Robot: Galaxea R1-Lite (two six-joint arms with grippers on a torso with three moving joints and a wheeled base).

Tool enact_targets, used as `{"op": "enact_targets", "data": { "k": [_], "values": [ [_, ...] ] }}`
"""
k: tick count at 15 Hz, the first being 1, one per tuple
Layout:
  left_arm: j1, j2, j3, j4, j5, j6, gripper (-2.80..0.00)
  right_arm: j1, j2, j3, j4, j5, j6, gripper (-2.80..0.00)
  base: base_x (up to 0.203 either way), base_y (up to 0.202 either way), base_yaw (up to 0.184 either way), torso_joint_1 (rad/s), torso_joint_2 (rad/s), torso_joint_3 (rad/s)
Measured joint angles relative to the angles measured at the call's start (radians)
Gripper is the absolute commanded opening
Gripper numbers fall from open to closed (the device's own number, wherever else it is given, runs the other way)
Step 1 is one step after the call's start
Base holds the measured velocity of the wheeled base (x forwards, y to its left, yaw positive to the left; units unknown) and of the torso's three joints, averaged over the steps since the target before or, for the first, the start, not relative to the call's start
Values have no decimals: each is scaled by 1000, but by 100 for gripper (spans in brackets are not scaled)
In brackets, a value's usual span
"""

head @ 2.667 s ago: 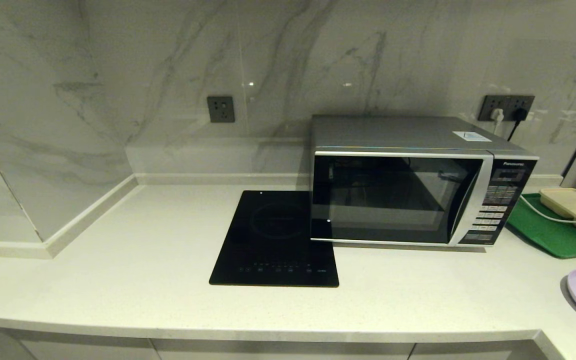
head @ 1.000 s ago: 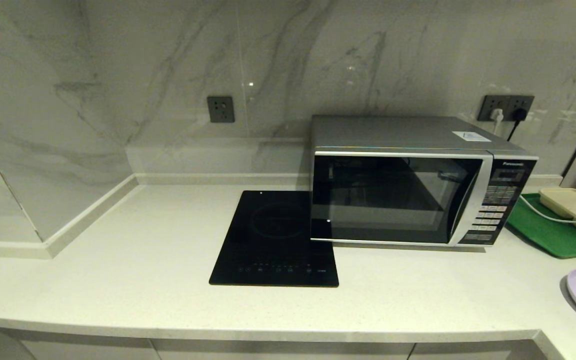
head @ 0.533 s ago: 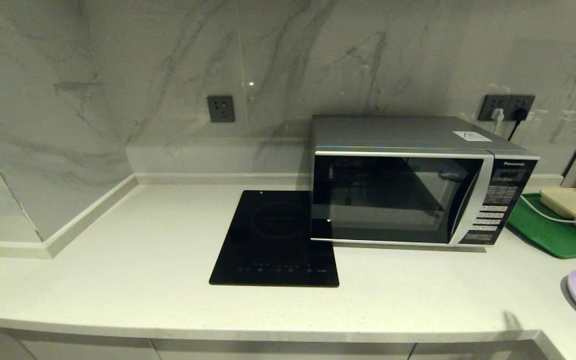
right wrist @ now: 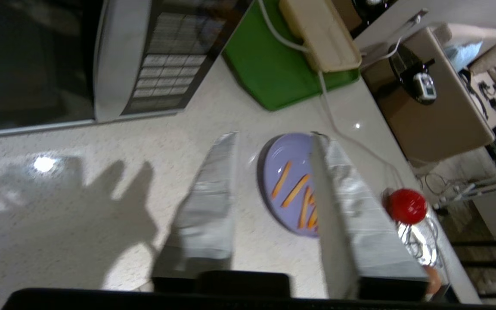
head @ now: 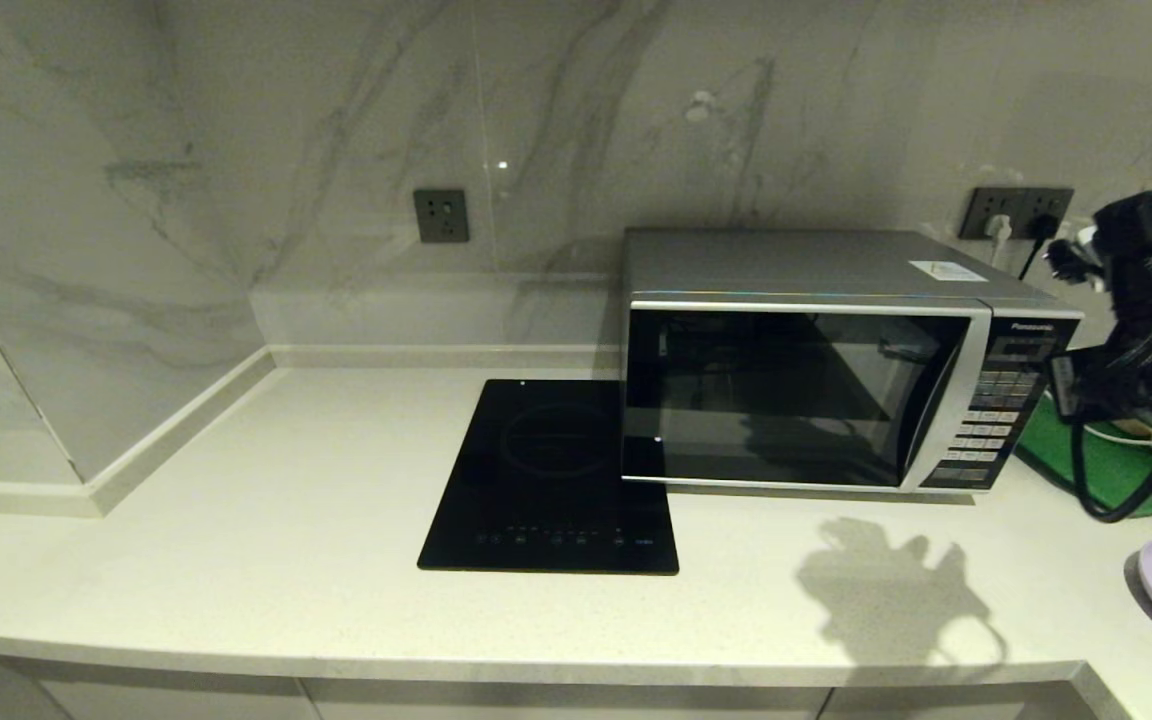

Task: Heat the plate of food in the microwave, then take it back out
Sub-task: Open the microwave oven

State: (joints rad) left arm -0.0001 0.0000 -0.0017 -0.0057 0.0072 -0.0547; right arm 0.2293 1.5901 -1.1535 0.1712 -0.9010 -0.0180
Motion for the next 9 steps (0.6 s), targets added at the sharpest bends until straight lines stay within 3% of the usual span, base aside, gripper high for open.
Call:
{"op": "enact_targets", "data": {
  "k": [3,6,9],
  "values": [
    [0,0,0,0,0,0,-280,70,82,68,-12,-106,145,0,0,0,0,0,0,0],
    [0,0,0,0,0,0,-280,142,136,93,-14,-121,261,0,0,0,0,0,0,0],
    [0,0,0,0,0,0,-280,156,210,51,-11,-128,394,0,0,0,0,0,0,0]
  ]
}}
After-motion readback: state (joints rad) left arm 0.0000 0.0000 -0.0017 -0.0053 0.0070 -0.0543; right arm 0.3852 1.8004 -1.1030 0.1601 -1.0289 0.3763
